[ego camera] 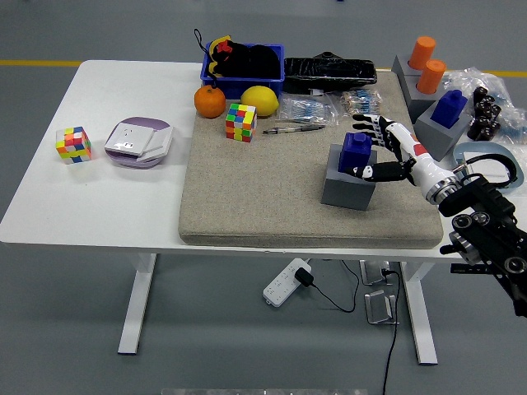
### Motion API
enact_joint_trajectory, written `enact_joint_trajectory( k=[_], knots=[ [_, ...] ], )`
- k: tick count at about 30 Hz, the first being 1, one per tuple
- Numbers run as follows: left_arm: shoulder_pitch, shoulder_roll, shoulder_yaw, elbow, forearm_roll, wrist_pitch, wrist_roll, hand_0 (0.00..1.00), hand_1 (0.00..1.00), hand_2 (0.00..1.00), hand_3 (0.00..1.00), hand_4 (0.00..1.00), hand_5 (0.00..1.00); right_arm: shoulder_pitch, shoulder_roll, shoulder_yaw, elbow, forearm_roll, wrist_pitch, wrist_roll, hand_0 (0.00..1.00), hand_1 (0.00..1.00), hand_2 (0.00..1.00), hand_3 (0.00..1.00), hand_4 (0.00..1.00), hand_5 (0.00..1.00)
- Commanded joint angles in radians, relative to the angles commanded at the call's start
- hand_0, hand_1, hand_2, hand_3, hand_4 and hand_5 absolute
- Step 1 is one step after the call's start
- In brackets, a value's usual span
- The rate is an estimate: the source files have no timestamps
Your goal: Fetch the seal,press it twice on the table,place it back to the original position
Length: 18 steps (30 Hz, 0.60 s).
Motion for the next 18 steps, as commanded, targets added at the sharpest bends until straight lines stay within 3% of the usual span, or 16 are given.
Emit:
enact_joint_trajectory(
  k=[17, 18],
  knots=[
    [0.001, -0.006, 0.005, 0.001, -0.001, -0.002, 0.000, 0.718, 0.693, 0.684, 0.720, 0.632, 0.236, -0.004, 0.008, -0.033, -0.023, 0.011, -0.046, 0.015, 0.672, 0.681, 0.711, 0.758, 0.852, 0.002],
    [0.002, -0.006, 0.005, 0.001, -0.001, -0.002, 0.000, 0.718, 0.693, 0.684, 0.720, 0.632, 0.236, -0.004, 0.008, -0.034, -0.024, 0.011, -0.049, 0.016, 0.637, 0.607, 0.636, 0.710, 0.802, 0.002]
  ],
)
